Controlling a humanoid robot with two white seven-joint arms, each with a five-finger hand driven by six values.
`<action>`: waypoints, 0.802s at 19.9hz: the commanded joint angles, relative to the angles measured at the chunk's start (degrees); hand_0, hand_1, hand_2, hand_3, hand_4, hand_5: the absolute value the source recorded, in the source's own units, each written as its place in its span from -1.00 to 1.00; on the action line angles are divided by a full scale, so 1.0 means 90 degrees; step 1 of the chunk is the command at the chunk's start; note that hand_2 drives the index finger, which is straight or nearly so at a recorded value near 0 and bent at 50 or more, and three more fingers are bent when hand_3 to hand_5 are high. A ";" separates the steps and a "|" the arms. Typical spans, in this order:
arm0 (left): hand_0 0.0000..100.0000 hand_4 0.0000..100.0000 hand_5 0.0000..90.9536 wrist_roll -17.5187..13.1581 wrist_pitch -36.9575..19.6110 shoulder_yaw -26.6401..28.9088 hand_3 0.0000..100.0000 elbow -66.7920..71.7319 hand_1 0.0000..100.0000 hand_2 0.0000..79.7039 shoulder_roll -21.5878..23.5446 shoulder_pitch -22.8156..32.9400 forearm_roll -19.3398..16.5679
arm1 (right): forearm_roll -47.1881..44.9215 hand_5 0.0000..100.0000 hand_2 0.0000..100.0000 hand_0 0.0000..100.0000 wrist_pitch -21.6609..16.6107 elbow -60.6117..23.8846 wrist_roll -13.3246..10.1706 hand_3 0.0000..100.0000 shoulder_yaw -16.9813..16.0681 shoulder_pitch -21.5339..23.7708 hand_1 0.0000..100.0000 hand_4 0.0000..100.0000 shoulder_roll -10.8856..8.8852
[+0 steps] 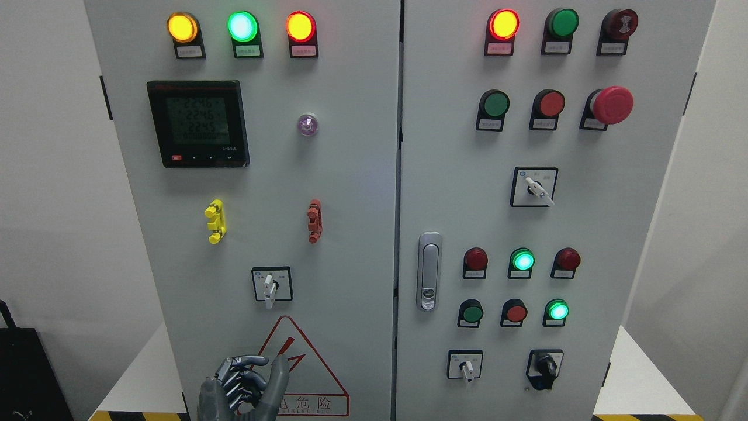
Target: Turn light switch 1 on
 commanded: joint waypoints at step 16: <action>-0.71 0.77 0.77 0.0236 0.0407 -0.0053 0.75 0.0018 0.28 0.33 -0.0118 -0.0748 -0.0006 | 0.0000 -1.00 -1.00 -1.00 -0.0005 0.0000 0.0005 -1.00 0.0003 0.0000 -1.00 -1.00 0.0002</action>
